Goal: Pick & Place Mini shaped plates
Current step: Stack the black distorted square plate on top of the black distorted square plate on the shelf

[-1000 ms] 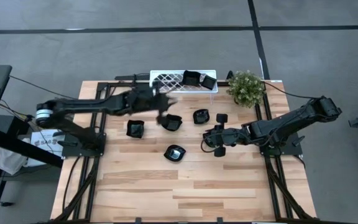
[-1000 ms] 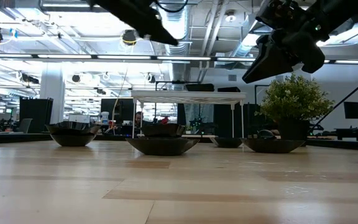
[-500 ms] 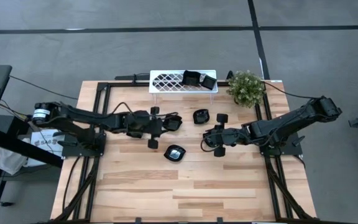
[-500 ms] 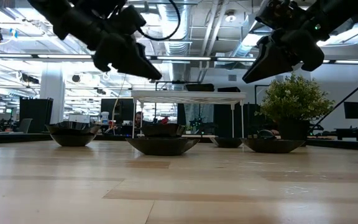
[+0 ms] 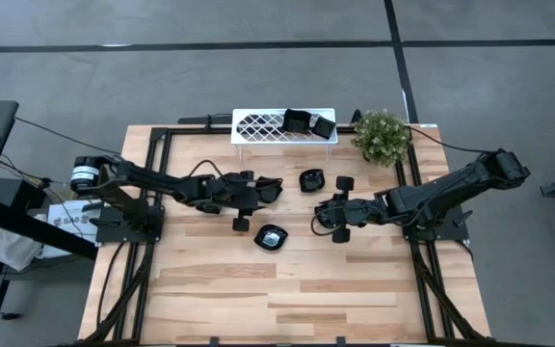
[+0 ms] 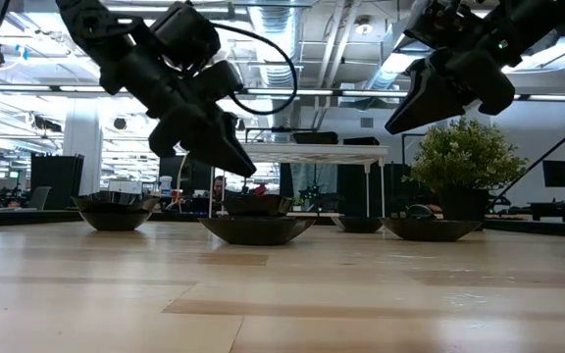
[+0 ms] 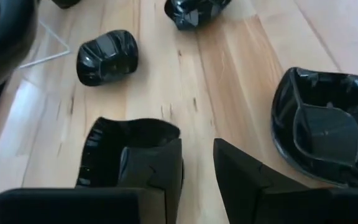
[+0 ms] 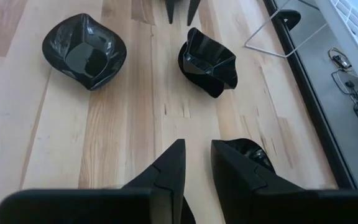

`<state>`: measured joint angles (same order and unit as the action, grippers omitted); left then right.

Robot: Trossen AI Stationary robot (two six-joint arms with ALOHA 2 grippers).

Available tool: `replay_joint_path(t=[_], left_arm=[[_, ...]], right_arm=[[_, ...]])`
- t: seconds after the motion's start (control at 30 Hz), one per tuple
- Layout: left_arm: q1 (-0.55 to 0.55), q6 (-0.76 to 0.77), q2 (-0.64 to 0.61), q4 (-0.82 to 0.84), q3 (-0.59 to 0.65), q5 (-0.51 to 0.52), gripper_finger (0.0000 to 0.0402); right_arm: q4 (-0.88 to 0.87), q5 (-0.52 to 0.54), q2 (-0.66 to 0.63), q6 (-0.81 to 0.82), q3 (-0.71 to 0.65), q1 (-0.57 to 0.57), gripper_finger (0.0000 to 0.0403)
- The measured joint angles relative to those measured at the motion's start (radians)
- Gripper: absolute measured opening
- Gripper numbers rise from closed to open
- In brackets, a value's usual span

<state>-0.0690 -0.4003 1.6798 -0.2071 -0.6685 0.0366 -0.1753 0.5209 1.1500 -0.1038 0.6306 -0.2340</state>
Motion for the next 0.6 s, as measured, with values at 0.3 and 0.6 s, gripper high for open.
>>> replay_joint_path(t=[0.3, 0.6], left_arm=[[-0.007, -0.003, 0.023, -0.007, -0.001, 0.001, 0.0095], [-0.028, -0.006, 0.037, -0.011, -0.001, 0.019, 0.0095]], right_arm=[[-0.001, 0.000, 0.000, 0.000, 0.000, 0.000, 0.0071], [-0.005, 0.000, 0.000, 0.000, 0.000, 0.000, 0.0071]])
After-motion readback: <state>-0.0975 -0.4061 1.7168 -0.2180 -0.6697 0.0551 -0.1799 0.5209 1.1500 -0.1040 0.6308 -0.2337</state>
